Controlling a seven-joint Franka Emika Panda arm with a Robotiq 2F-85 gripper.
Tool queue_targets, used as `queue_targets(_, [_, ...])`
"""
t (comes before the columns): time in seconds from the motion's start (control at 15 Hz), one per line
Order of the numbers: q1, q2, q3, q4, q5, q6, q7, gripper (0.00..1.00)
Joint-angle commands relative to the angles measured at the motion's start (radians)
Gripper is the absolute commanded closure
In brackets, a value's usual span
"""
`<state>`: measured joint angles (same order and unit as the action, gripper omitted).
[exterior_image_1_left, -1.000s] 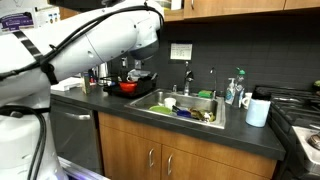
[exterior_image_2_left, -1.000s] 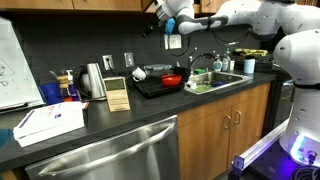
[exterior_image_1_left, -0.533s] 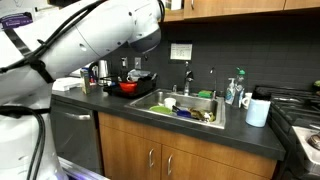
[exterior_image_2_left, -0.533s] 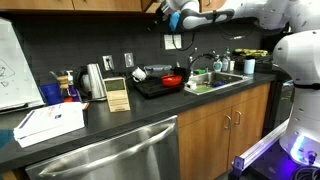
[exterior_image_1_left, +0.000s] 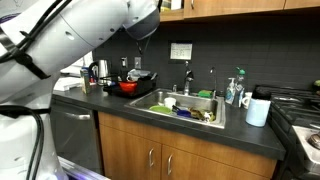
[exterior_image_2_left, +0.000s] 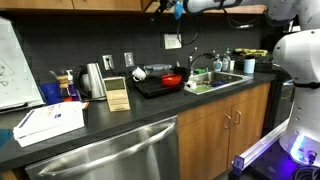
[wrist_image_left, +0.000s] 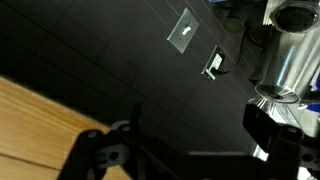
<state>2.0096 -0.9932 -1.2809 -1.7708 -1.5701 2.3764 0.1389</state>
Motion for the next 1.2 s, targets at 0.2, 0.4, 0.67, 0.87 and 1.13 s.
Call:
queue_targets(0.2, [-0.144,0.175,0.075,-0.014,0.297,-0.060,-0.051,0.00])
queue_targets(0.4, [-0.209,0.236,0.091,-0.022,0.423,-0.041,-0.098,0.00])
queue_targets(0.67, [-0.303,0.316,0.127,-0.024,0.602,-0.015,-0.168,0.00])
queue_targets(0.87, [-0.396,0.377,0.189,-0.029,0.746,0.024,-0.208,0.00])
queue_targets(1.13, [-0.574,0.471,0.319,-0.044,0.932,0.114,-0.263,0.00])
